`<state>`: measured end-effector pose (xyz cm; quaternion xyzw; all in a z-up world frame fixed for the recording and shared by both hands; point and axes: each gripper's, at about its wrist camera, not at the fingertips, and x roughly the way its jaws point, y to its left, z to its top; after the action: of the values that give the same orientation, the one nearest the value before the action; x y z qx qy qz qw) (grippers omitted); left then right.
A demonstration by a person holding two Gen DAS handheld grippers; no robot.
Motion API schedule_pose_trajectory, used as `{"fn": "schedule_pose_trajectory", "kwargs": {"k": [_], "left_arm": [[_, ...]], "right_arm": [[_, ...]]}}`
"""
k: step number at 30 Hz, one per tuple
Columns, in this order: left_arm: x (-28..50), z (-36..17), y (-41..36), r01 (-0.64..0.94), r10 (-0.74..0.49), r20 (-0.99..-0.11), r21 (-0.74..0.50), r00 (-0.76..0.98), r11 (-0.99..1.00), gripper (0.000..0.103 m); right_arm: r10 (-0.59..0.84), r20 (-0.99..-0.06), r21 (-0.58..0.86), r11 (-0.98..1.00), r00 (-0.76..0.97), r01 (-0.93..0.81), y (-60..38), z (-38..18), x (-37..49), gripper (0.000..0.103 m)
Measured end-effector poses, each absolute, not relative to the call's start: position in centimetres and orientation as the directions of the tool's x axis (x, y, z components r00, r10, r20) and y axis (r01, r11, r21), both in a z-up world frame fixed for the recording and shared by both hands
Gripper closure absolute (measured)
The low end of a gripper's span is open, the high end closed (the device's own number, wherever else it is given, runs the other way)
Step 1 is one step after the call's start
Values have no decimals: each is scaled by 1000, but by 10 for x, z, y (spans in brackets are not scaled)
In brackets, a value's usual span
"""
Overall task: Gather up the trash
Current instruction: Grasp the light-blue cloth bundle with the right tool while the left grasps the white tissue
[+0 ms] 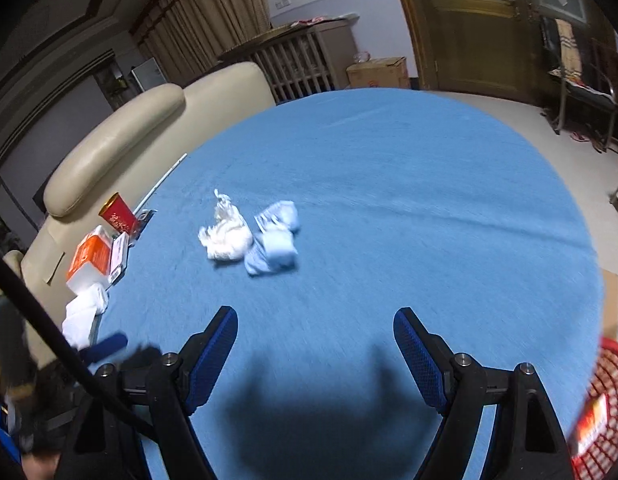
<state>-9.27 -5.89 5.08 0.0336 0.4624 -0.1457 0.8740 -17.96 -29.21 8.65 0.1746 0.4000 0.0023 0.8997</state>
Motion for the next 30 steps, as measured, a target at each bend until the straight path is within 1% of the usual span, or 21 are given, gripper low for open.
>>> {"fn": "schedule_pose_trajectory", "kwargs": {"k": [5, 10, 12, 13, 14, 16, 18, 19, 20, 21, 22, 30], "left_arm": [[-85, 50, -52, 274, -230, -819, -94, 525, 957, 29], [-73, 49, -43, 252, -229, -818, -106, 527, 962, 29], [-69, 49, -41, 243, -231, -819, -116, 525, 963, 29], [-67, 49, -40, 241, -233, -818, -120, 525, 963, 29], [-65, 50, -40, 238, -233, -817, -121, 528, 964, 29], [-62, 51, -42, 239, -235, -816, -122, 529, 963, 29], [-59, 53, -45, 242, -238, -812, -123, 533, 963, 29], [-57, 54, -46, 243, -240, -811, -124, 534, 962, 29], [-54, 55, -49, 246, -243, -810, -126, 534, 961, 29], [-52, 56, -52, 248, -246, -808, -128, 535, 960, 29], [-49, 58, -55, 251, -249, -806, -128, 537, 959, 29], [-23, 62, -102, 312, -295, -793, -140, 533, 940, 29]], "right_arm": [[152, -759, 317, 936, 633, 155, -283, 70, -128, 20], [142, -768, 300, 942, 625, 154, -274, 64, -99, 21], [142, -768, 296, 943, 625, 150, -272, 64, -92, 24], [145, -769, 297, 944, 623, 147, -271, 64, -91, 30], [148, -775, 295, 944, 615, 145, -269, 62, -85, 39], [156, -789, 294, 945, 595, 141, -267, 57, -75, 48], [168, -796, 299, 945, 581, 135, -265, 50, -68, 52], [174, -795, 303, 944, 582, 132, -264, 50, -67, 62], [184, -791, 309, 943, 583, 122, -263, 49, -67, 68], [185, -791, 306, 945, 584, 115, -262, 49, -68, 69], [183, -786, 298, 949, 591, 102, -259, 50, -70, 73], [151, -763, 276, 955, 629, 106, -278, 62, -106, 75]]}}
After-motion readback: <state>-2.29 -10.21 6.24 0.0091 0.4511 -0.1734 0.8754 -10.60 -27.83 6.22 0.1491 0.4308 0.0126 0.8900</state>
